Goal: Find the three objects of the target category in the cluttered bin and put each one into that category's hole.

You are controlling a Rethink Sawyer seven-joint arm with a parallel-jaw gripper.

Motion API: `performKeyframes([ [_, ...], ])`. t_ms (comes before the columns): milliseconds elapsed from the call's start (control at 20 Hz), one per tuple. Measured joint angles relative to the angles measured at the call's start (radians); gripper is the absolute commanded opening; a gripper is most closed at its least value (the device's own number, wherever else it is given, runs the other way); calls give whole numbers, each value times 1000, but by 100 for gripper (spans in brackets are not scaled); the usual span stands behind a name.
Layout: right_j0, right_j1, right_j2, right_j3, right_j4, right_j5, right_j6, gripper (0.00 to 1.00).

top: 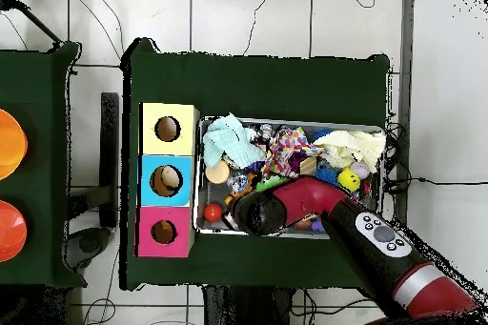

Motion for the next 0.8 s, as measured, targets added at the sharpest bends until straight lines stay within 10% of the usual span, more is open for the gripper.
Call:
performKeyframes([
  [800, -30, 15, 0, -4, 0, 0, 0, 100],
])
